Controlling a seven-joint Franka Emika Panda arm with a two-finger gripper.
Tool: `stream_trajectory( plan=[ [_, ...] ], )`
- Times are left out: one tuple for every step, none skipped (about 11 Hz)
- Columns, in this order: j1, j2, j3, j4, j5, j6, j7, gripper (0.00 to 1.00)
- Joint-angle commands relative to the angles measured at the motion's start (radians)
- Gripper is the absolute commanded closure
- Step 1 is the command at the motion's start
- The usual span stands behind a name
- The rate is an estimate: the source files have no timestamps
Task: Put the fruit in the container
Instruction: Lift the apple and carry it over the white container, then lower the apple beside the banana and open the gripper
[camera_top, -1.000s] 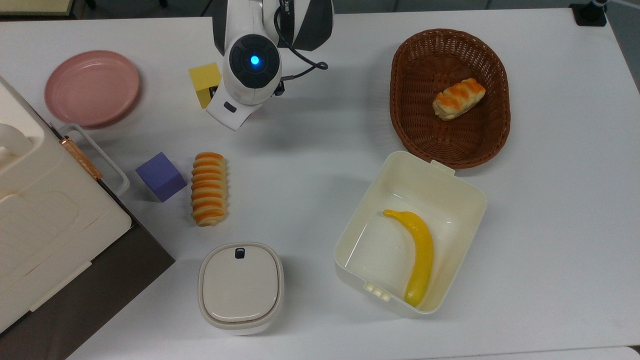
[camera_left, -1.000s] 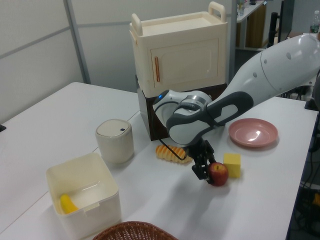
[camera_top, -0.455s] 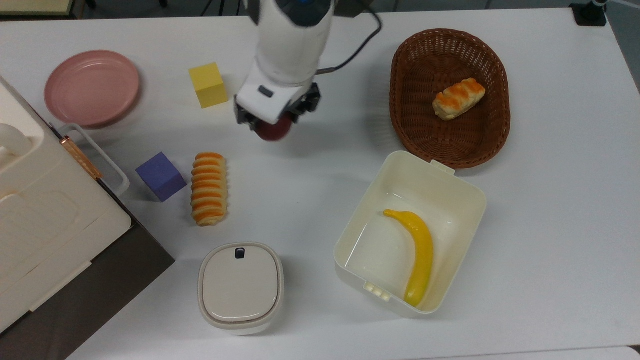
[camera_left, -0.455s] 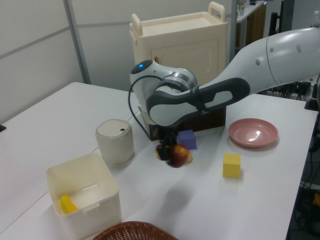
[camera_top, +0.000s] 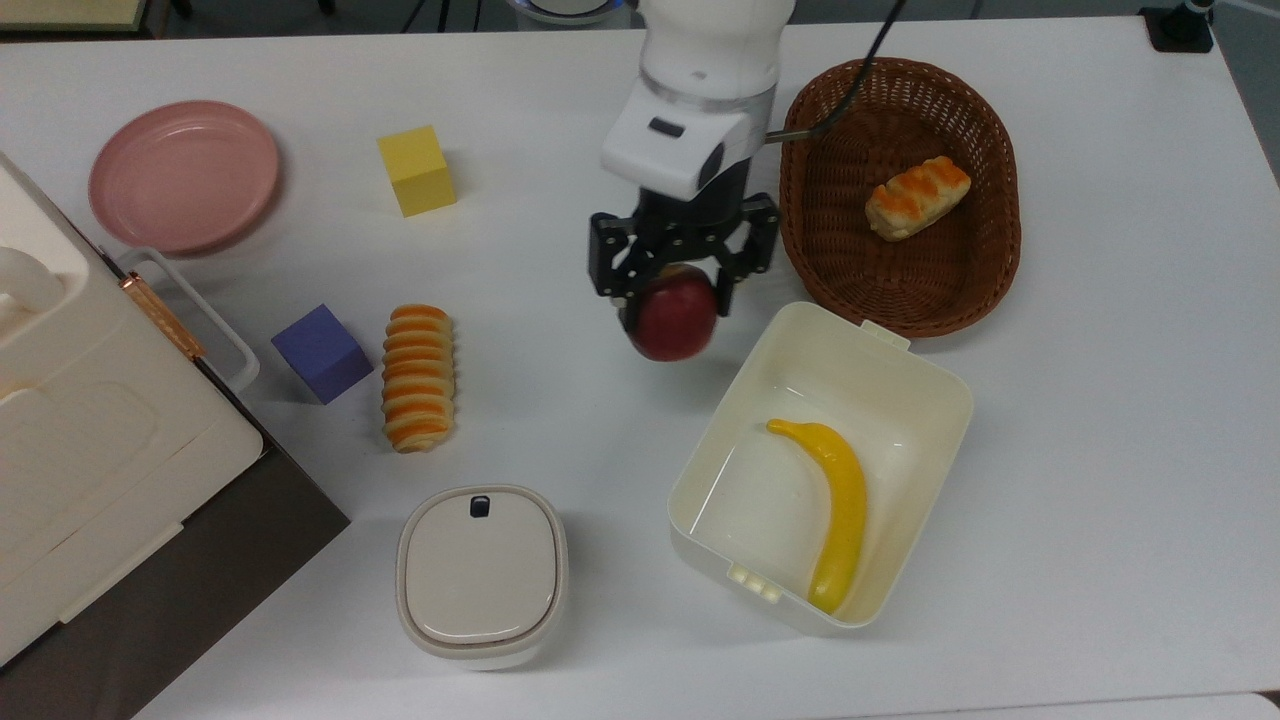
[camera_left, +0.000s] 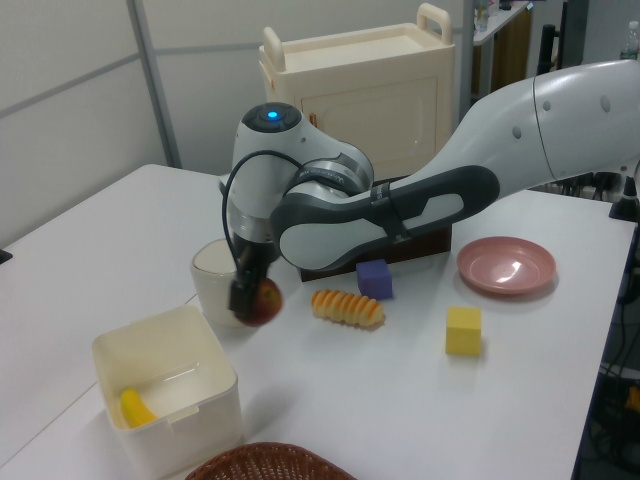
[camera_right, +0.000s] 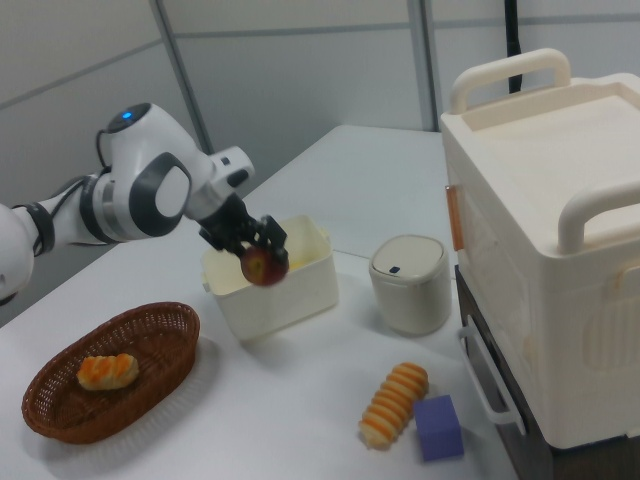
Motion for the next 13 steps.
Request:
stream_trajectory(
  plan=[
    [0.057, 0.016, -0.011, 0.048, -0.002, 0.127, 0.115, 0.3],
    [0.087, 0.042, -0.011, 0.052, -0.002, 0.179, 0.141, 0.3],
    [0.109, 0.066, -0.011, 0.052, -0.005, 0.233, 0.185, 0.3],
    [0.126, 0.092, -0.011, 0.052, -0.011, 0.279, 0.211, 0.3],
    [0.131, 0.108, -0.011, 0.049, -0.011, 0.296, 0.213, 0.3],
    [0.131, 0.109, -0.011, 0.047, -0.007, 0.296, 0.215, 0.2],
    [0.132, 0.109, -0.011, 0.047, -0.008, 0.296, 0.215, 0.17],
    [0.132, 0.109, -0.011, 0.041, -0.004, 0.296, 0.215, 0.09],
    [0.129, 0.109, -0.011, 0.039, 0.0, 0.294, 0.215, 0.06],
    [0.126, 0.109, -0.011, 0.039, 0.004, 0.29, 0.215, 0.0],
    [0.126, 0.106, -0.011, 0.036, 0.003, 0.287, 0.213, 0.0],
    [0.123, 0.099, -0.011, 0.036, 0.003, 0.282, 0.213, 0.0],
    [0.118, 0.073, -0.019, 0.024, 0.003, 0.249, 0.21, 0.0]
  ],
)
